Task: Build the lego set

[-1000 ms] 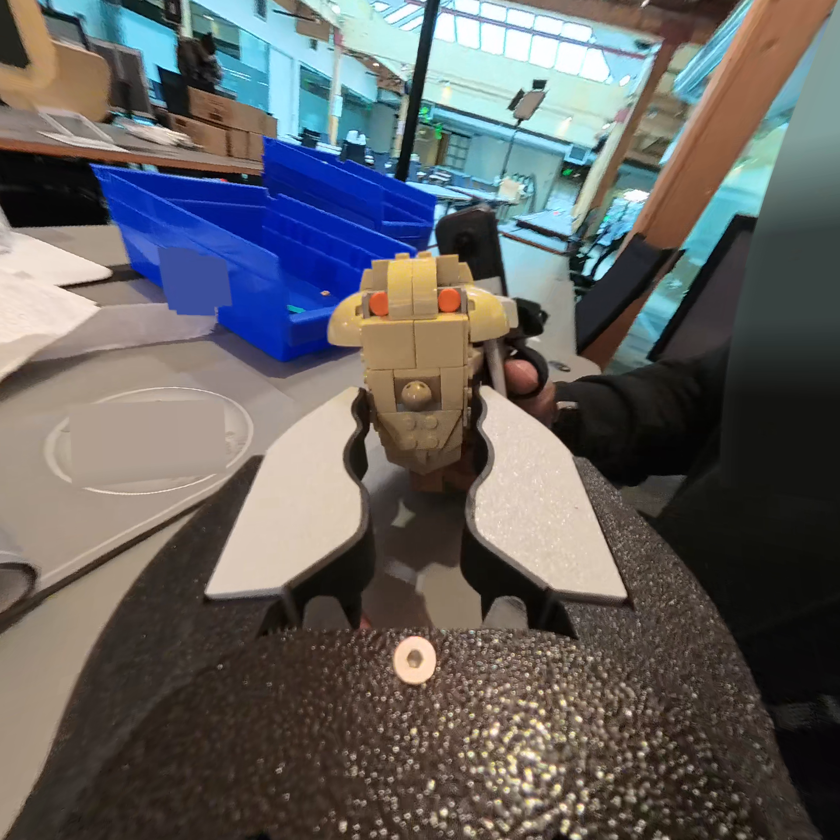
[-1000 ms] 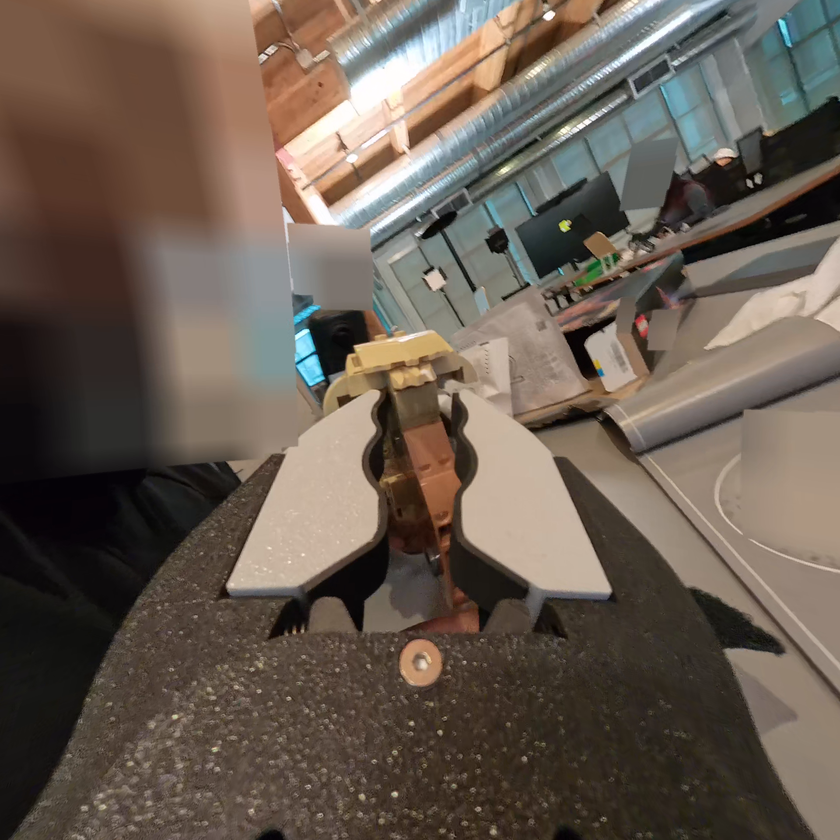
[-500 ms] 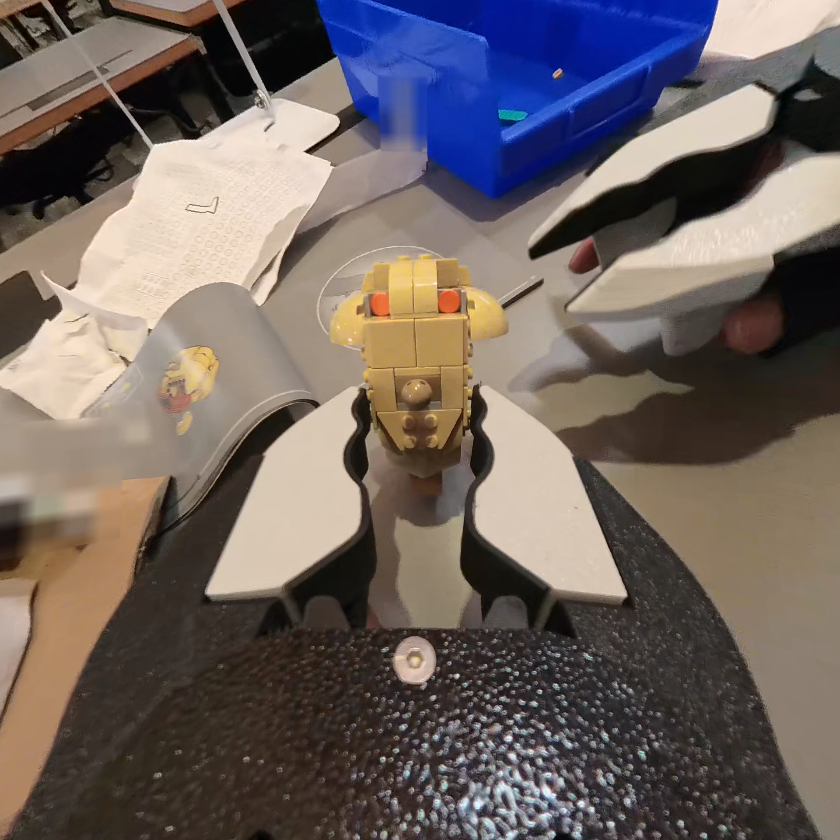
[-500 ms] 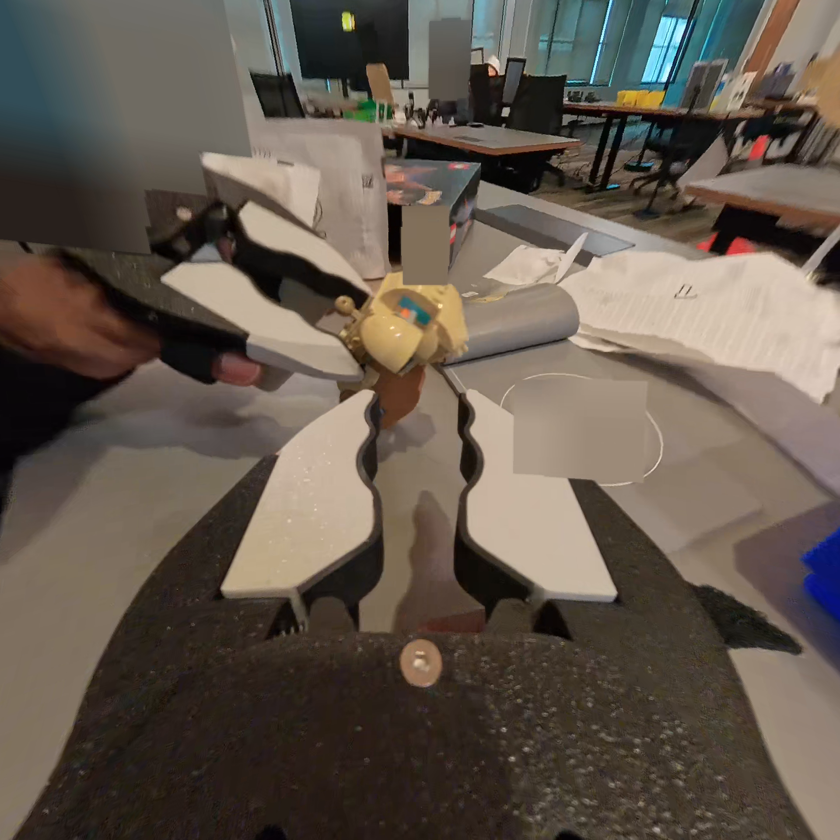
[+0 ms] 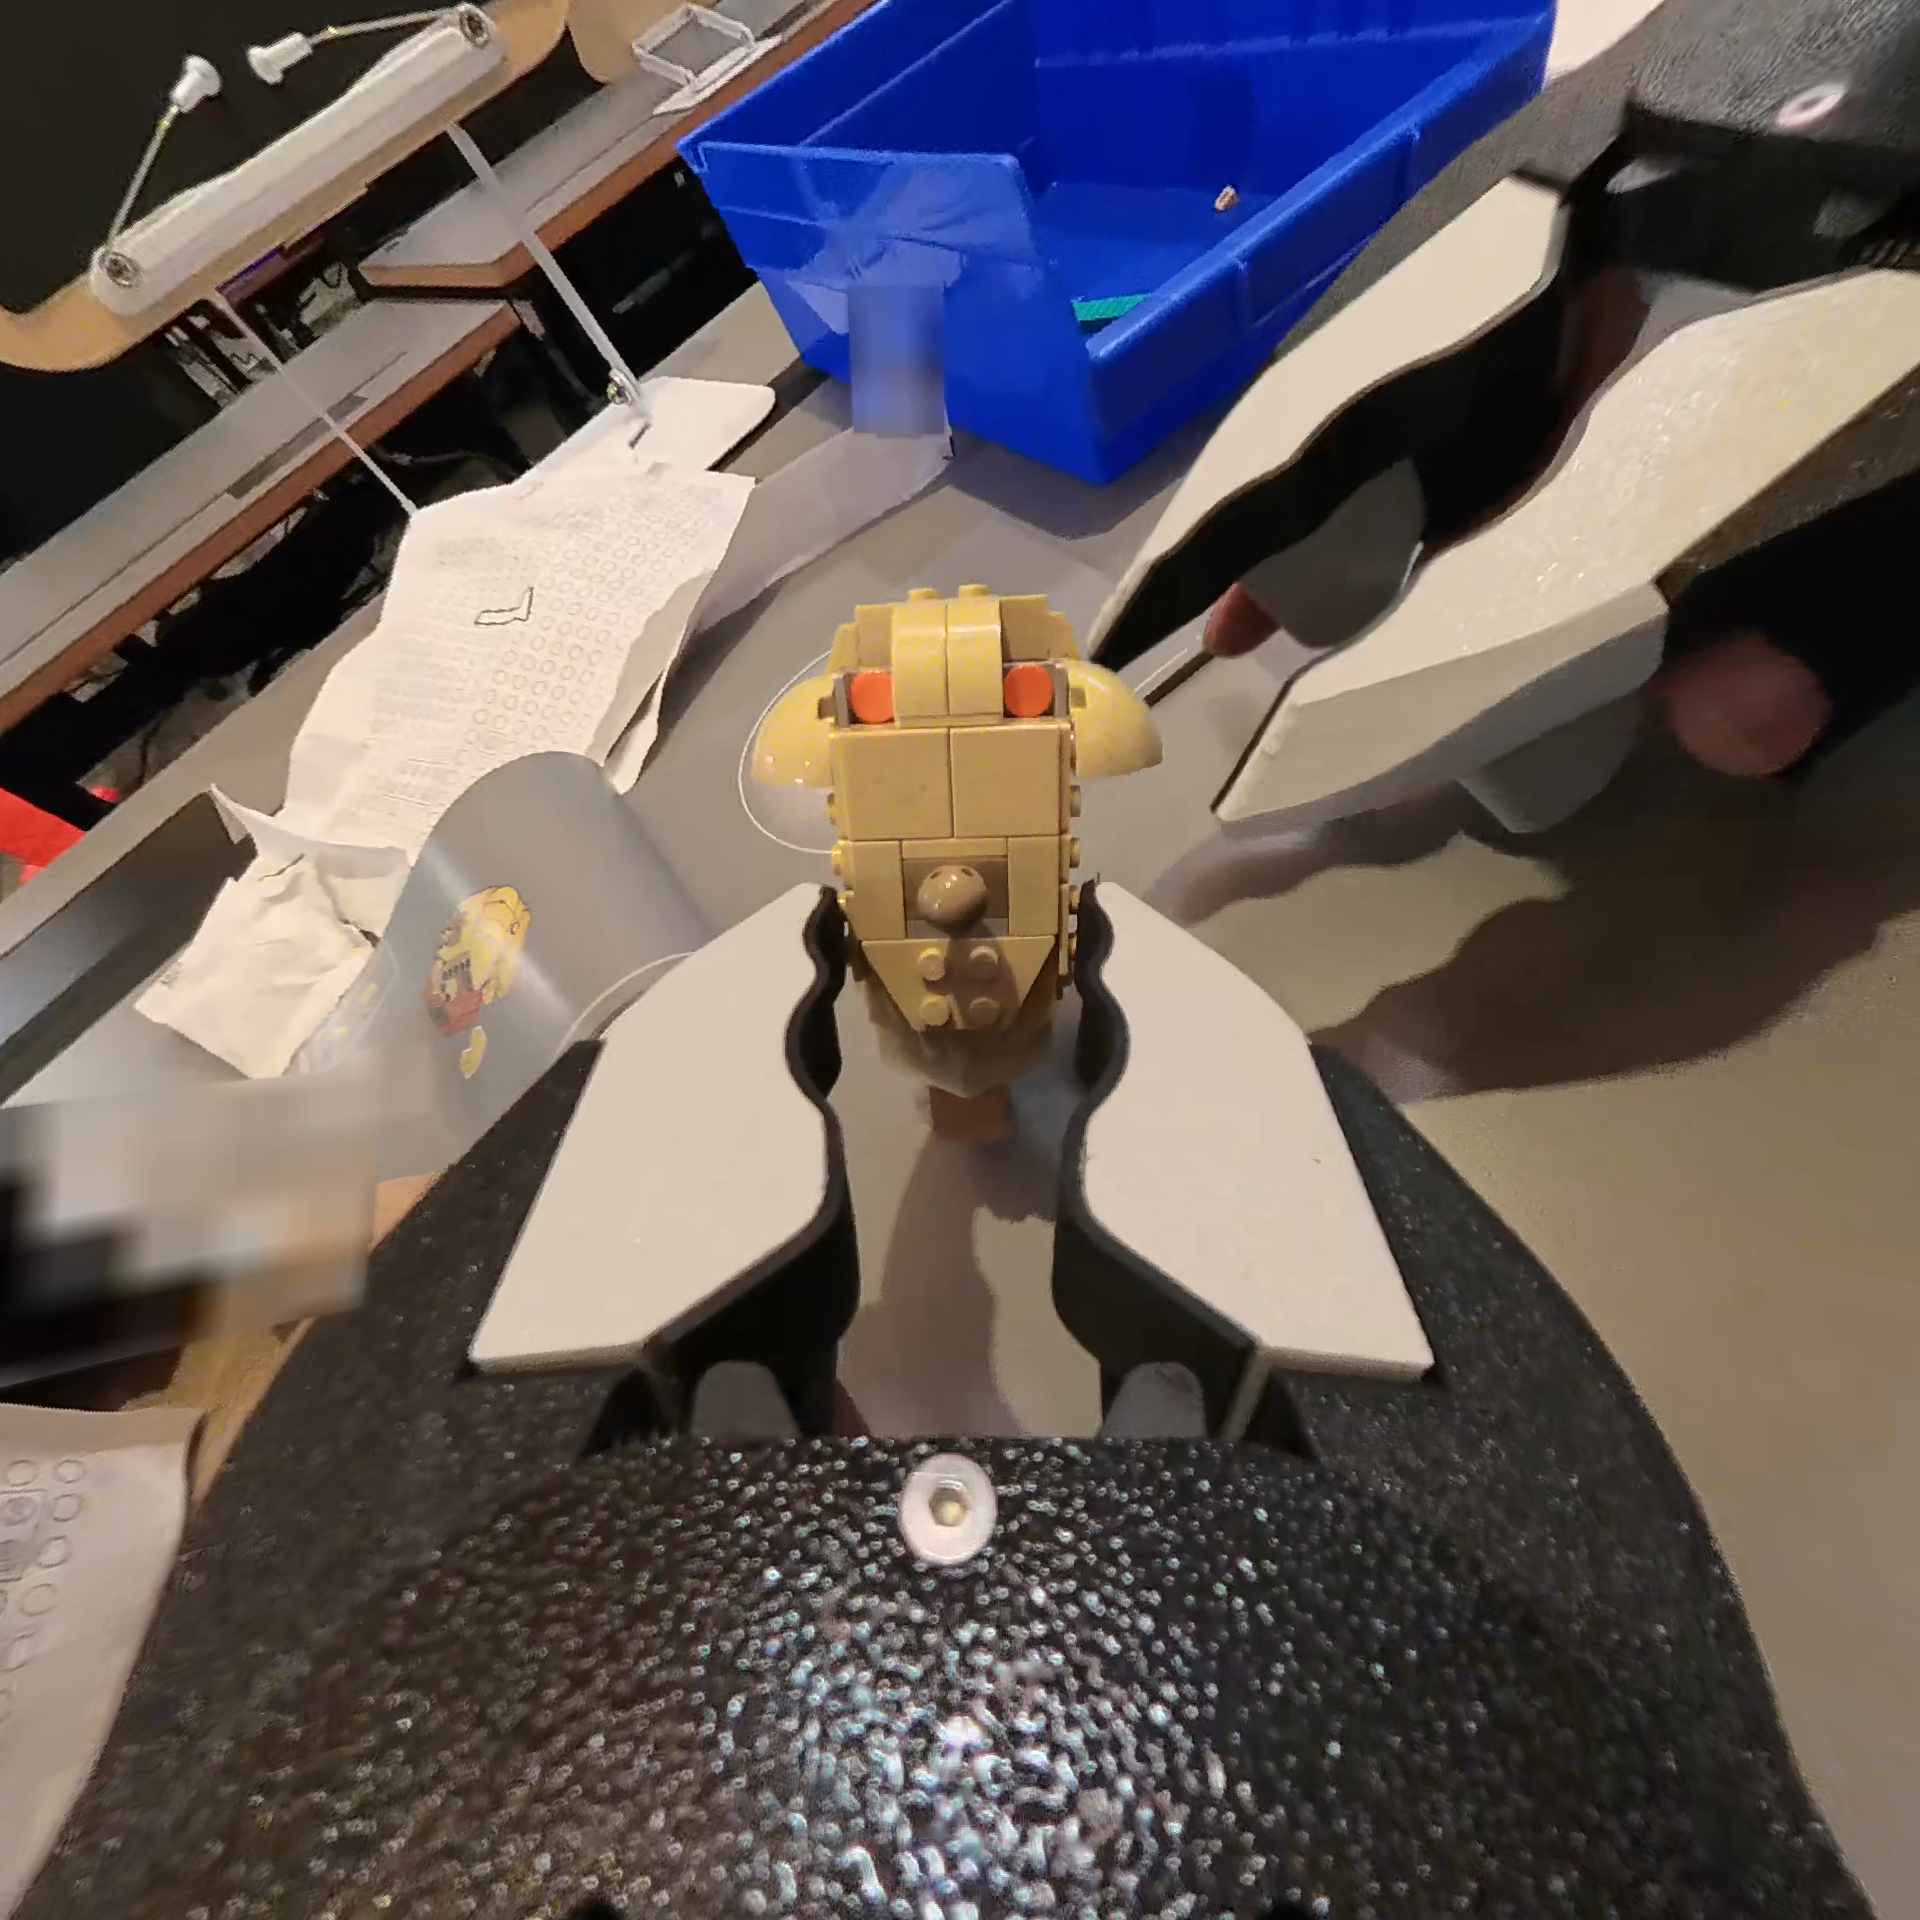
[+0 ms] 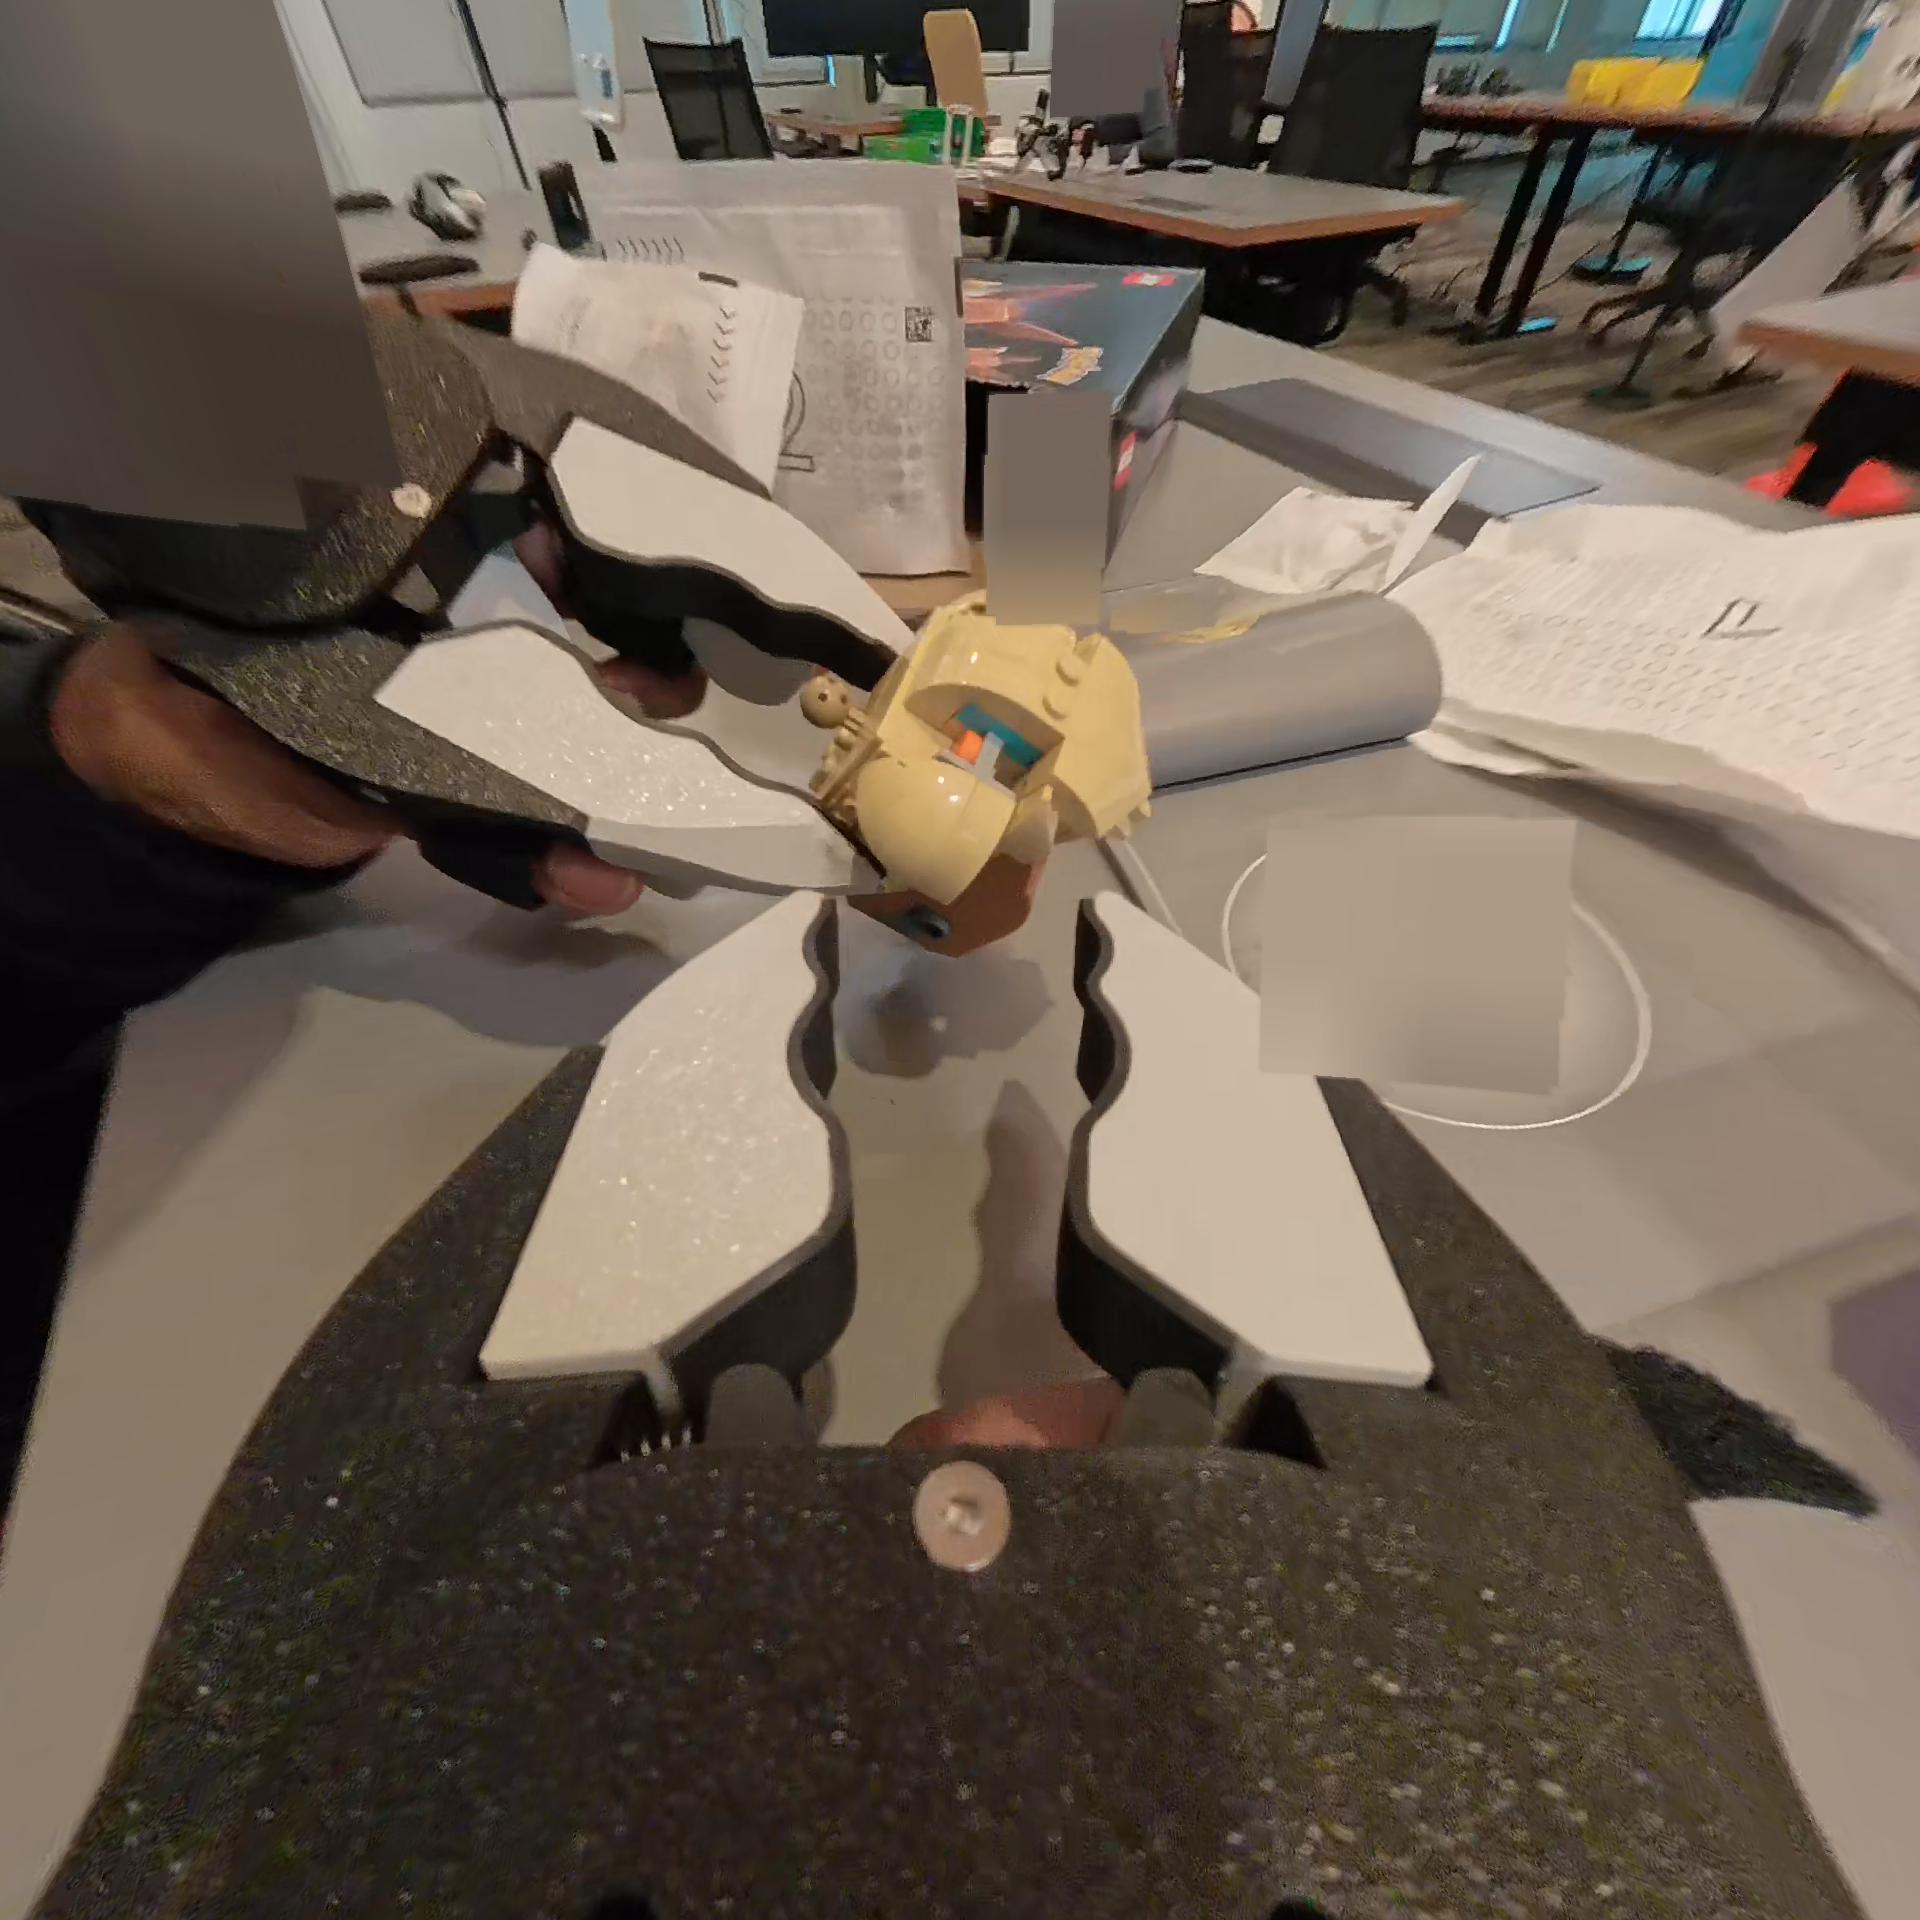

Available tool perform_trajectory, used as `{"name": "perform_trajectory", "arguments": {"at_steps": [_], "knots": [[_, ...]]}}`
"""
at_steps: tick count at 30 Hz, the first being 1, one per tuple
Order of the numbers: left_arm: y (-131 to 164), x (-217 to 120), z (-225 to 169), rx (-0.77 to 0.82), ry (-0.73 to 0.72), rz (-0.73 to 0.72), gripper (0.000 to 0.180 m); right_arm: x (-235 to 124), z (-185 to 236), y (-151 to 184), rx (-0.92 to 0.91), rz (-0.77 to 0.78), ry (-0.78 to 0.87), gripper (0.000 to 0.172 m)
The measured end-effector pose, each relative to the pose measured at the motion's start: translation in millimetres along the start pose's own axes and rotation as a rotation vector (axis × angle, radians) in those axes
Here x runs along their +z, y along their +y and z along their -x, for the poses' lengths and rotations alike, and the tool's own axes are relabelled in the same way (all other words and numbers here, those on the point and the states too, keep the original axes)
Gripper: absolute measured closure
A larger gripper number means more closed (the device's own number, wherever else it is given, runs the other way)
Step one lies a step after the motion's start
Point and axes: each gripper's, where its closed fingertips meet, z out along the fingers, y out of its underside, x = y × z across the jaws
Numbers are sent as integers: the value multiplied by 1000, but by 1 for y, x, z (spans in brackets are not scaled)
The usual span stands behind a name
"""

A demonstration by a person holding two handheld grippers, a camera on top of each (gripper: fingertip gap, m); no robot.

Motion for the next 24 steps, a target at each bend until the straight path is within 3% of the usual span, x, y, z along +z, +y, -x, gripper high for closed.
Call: {"name": "perform_trajectory", "arguments": {"at_steps": [10,24], "knots": [[-6,-4,2,-73,-52,-94,138,3,7,-18,360,-95,-150,142],[-8,-2,-2,-48,-54,-115,139,1,5,-18,405,-103,-146,152]]}}
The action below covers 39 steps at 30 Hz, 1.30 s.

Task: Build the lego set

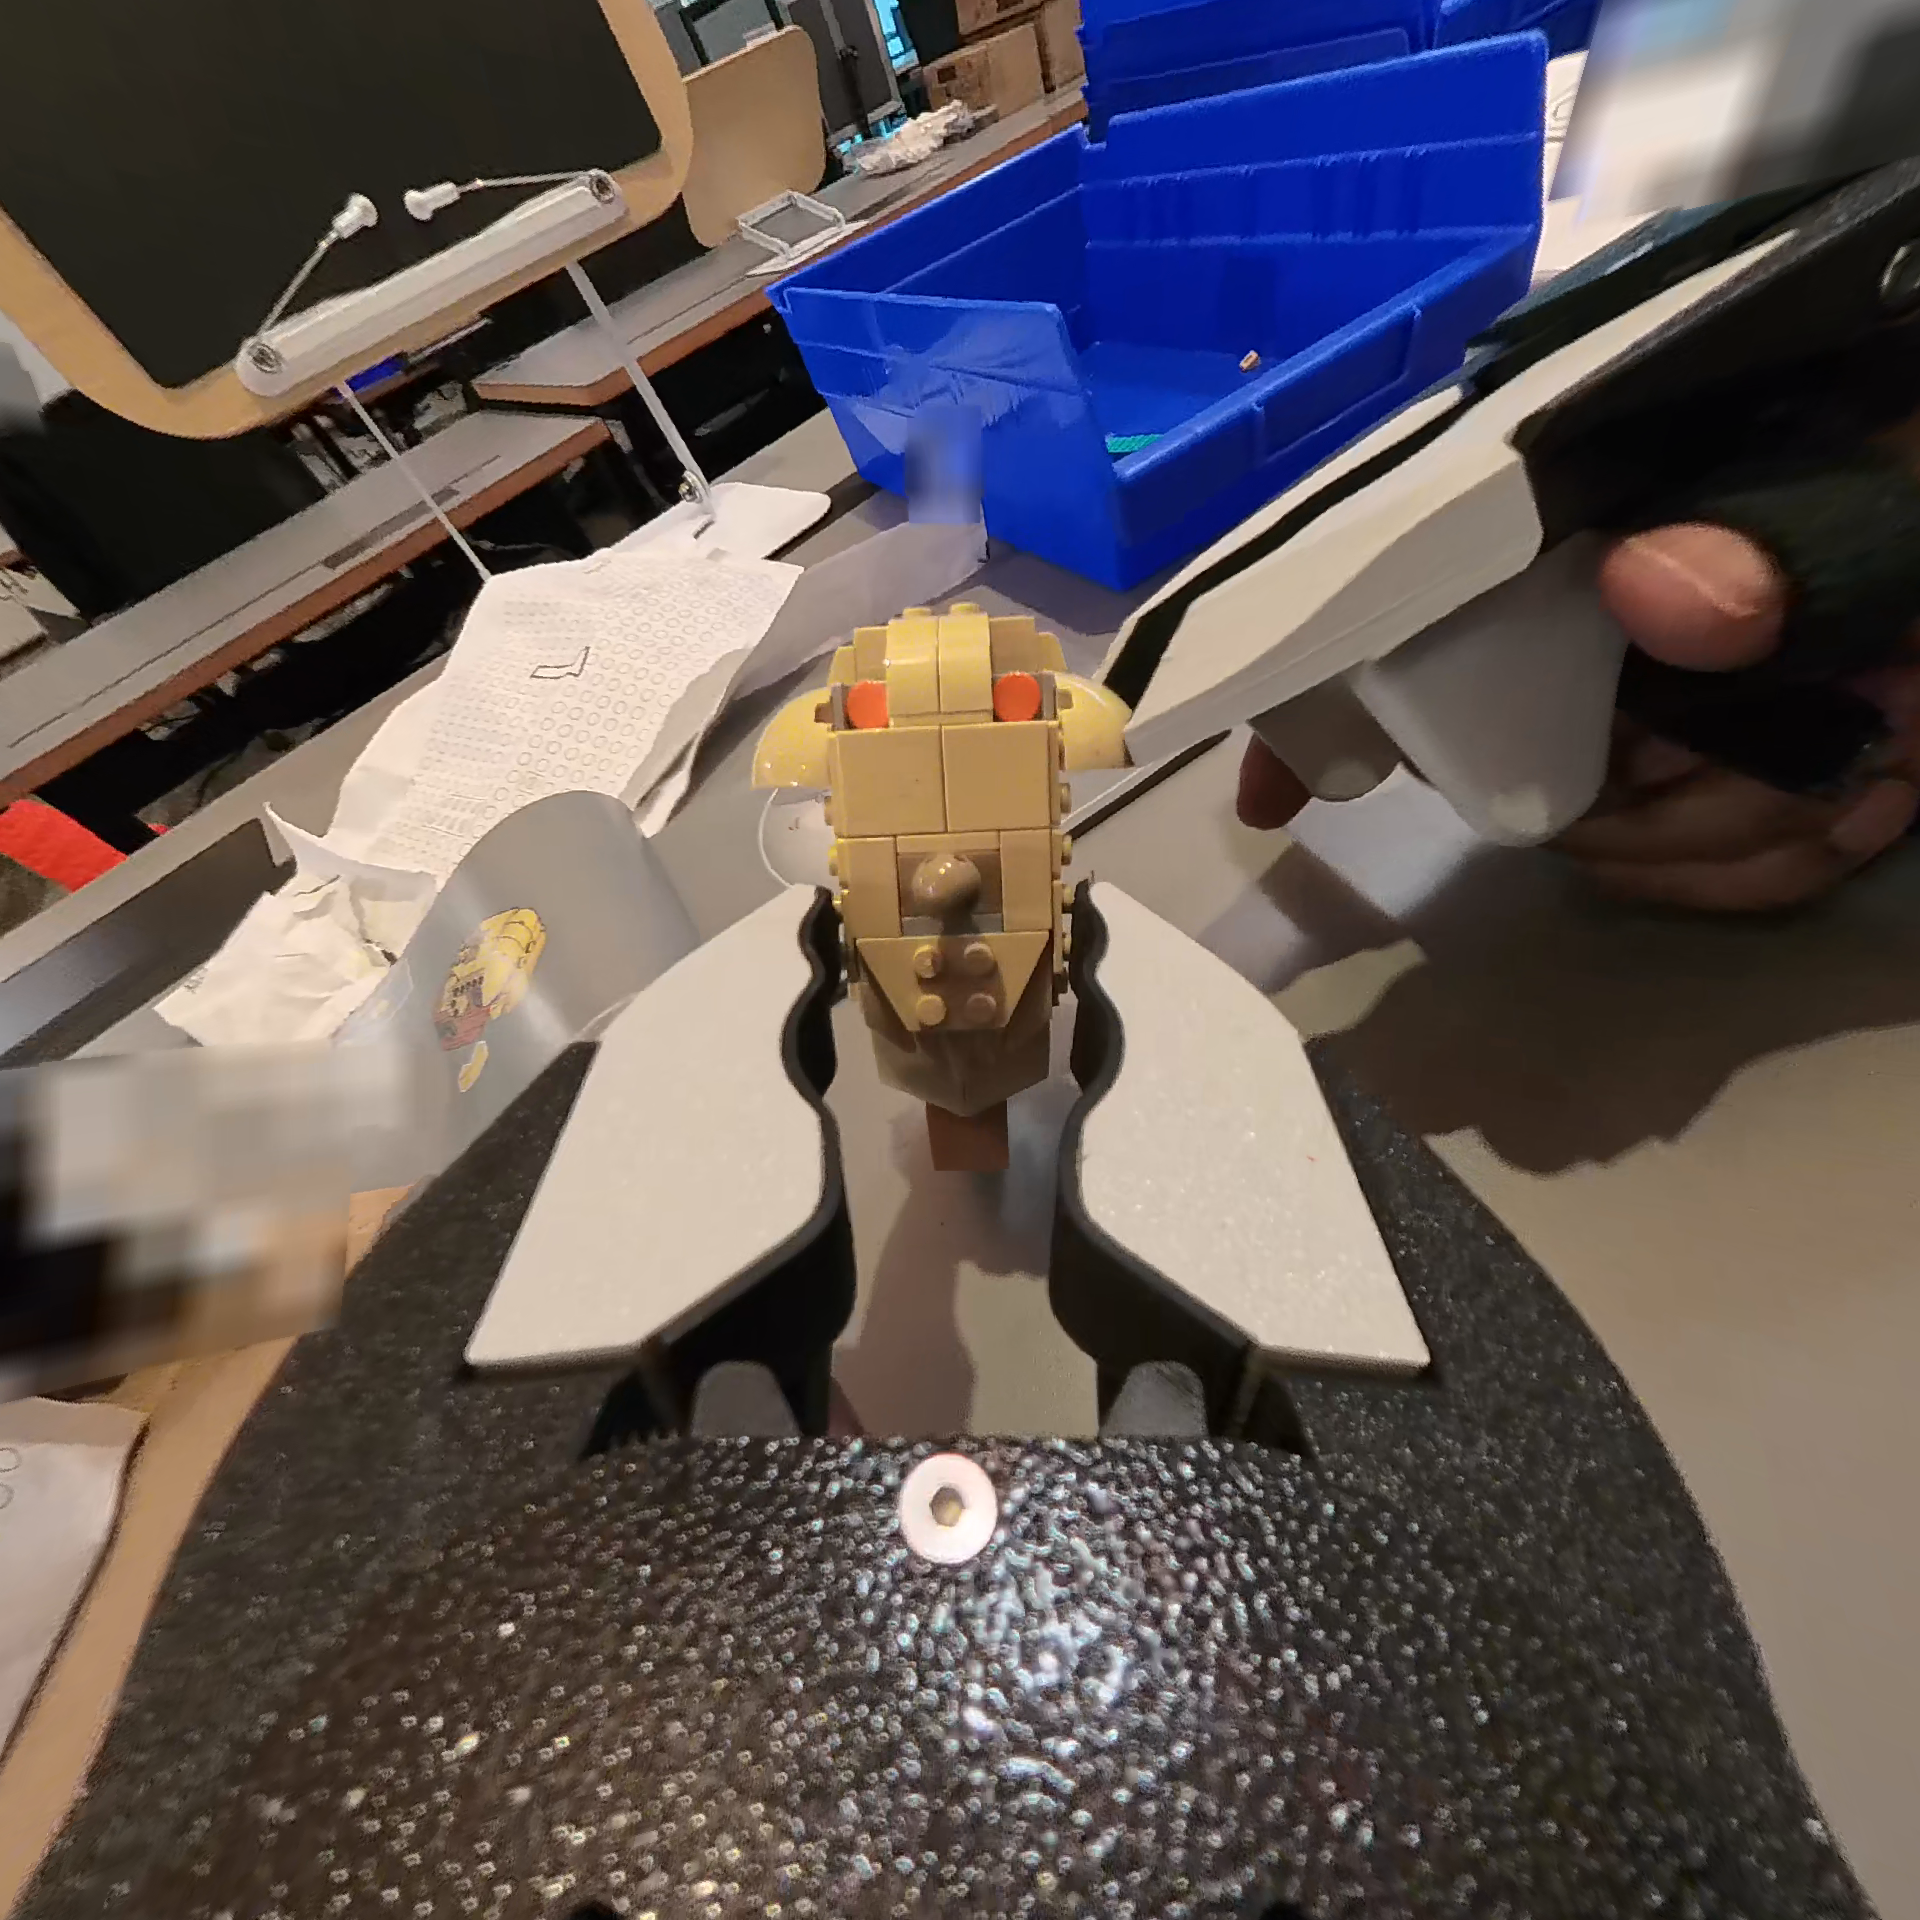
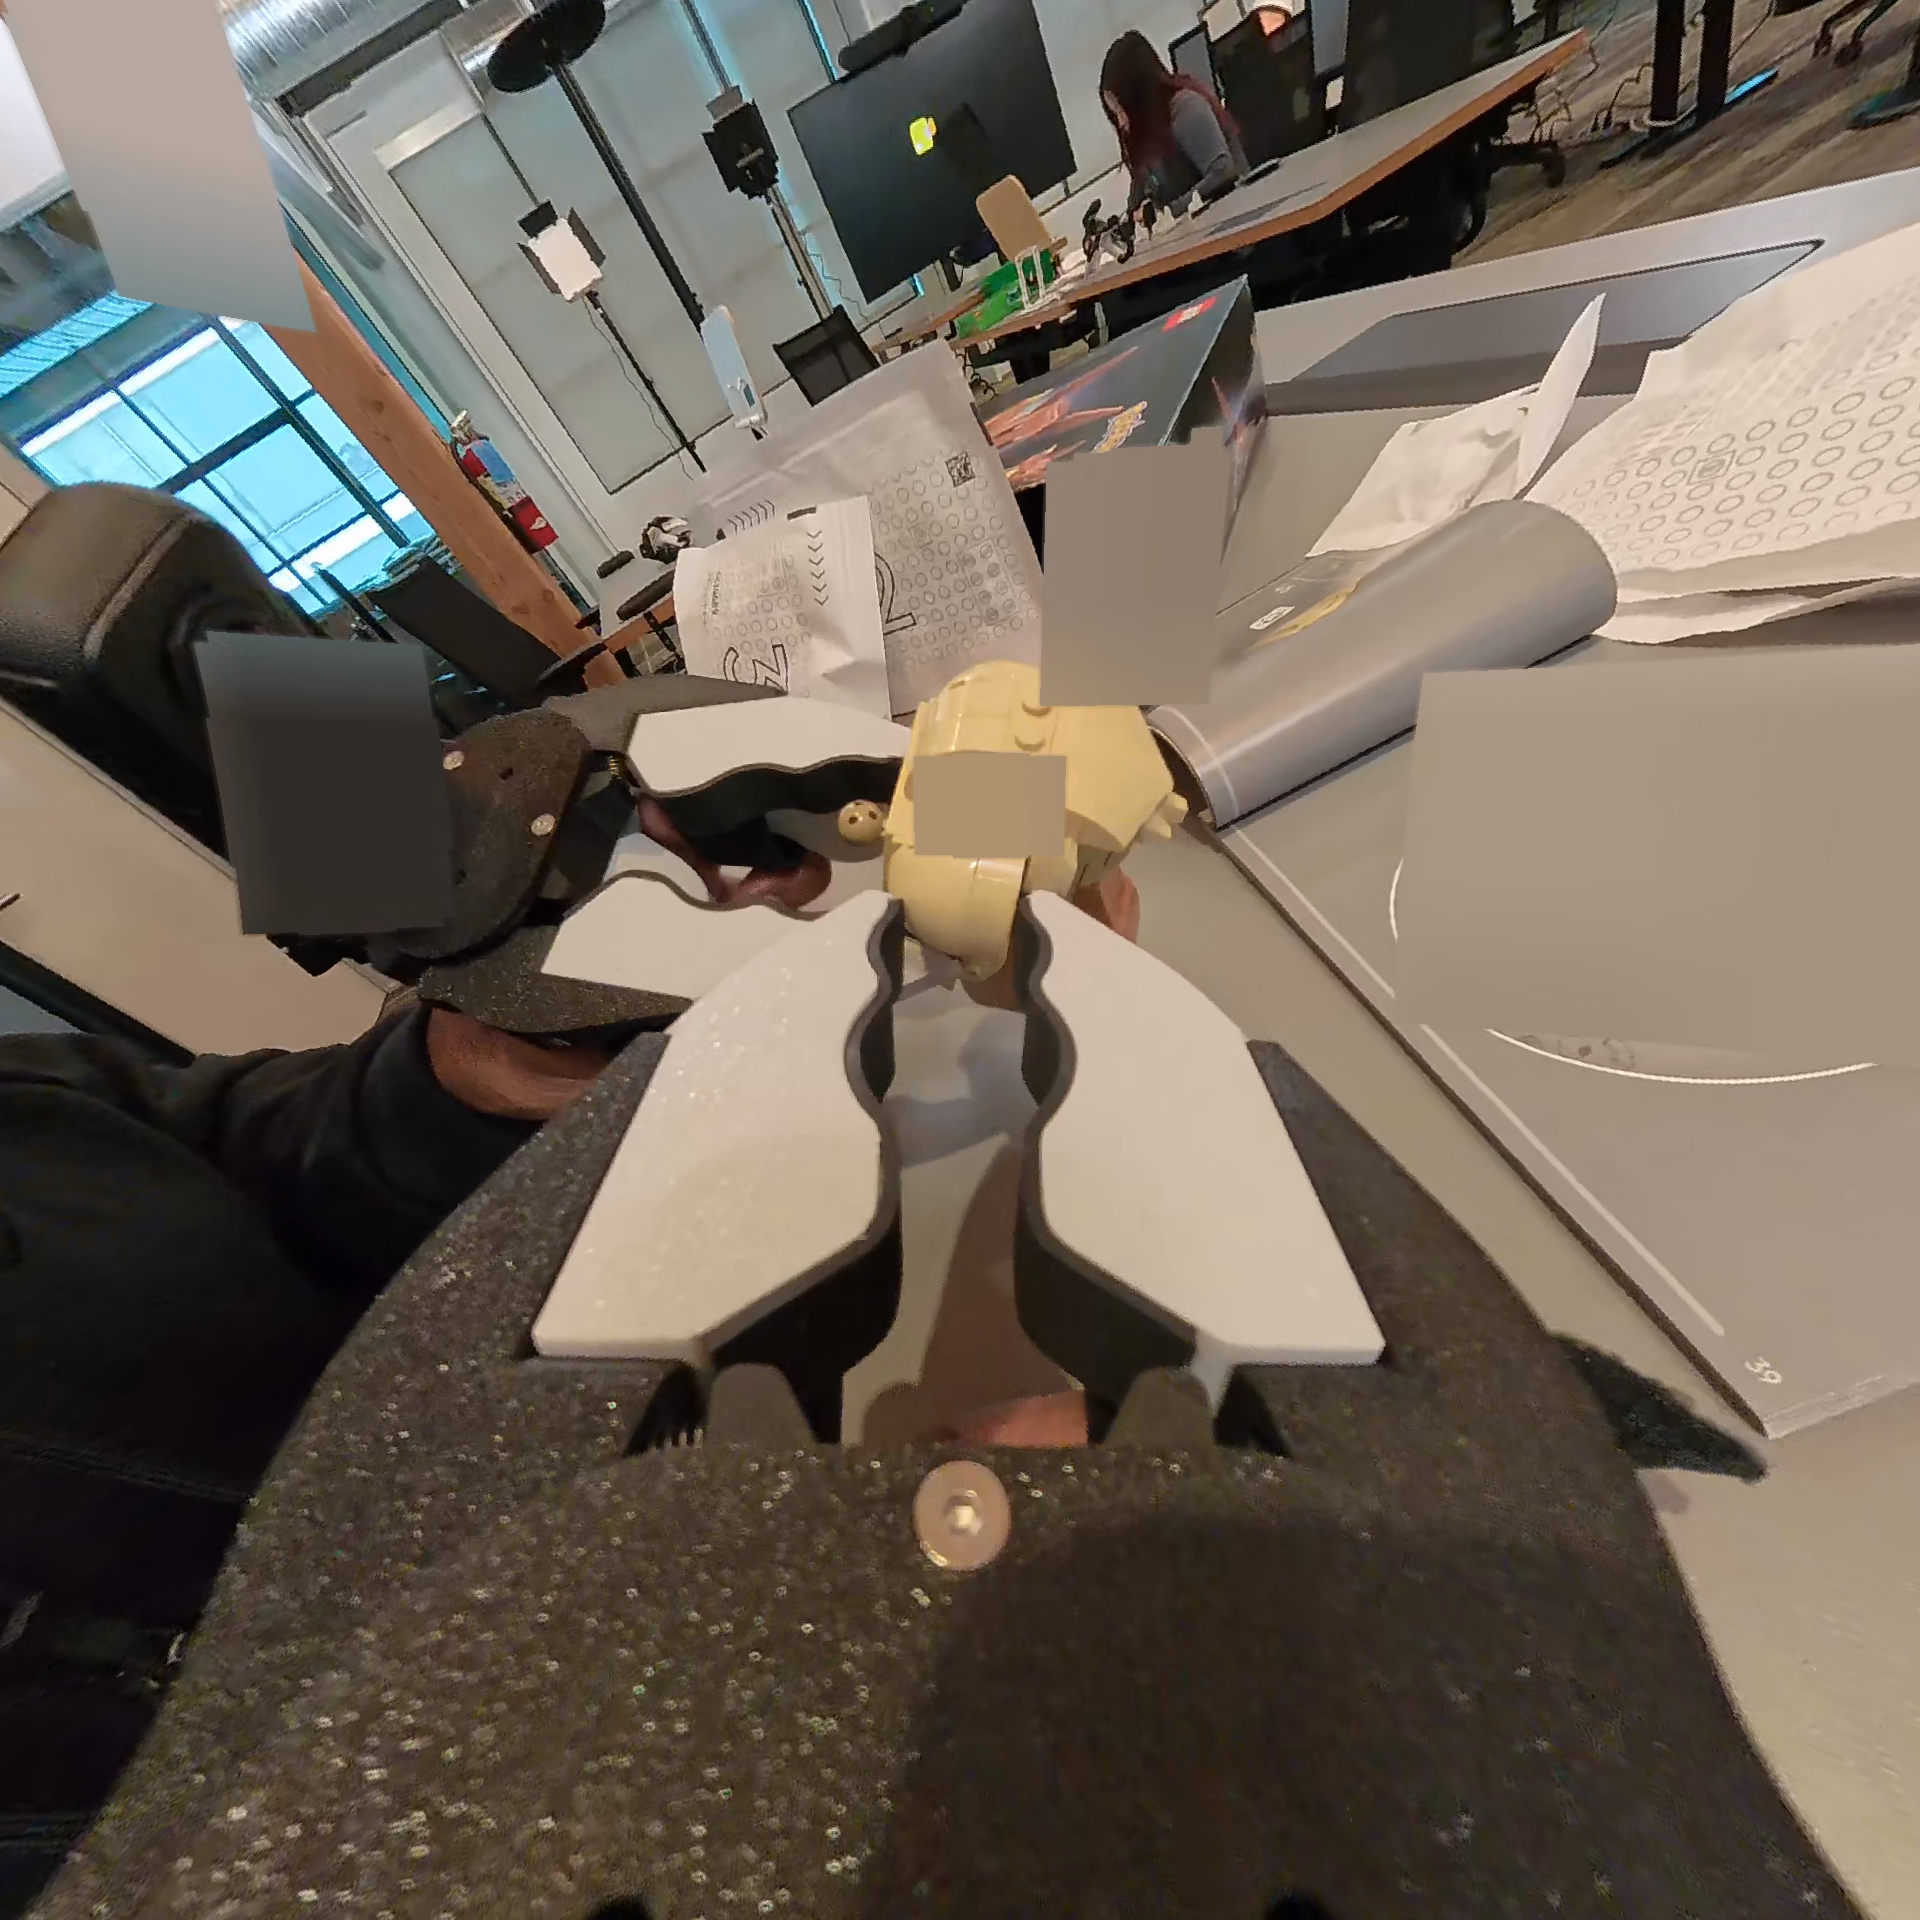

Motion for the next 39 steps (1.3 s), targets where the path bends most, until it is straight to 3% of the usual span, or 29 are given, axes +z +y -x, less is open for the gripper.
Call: {"name": "perform_trajectory", "arguments": {"at_steps": [6,39], "knots": [[-1,-2,1,127,-59,15,138,-1,0,3,42,10,-14,152],[7,3,-3,228,-67,72,138,-3,-5,12,83,70,7,152]]}}
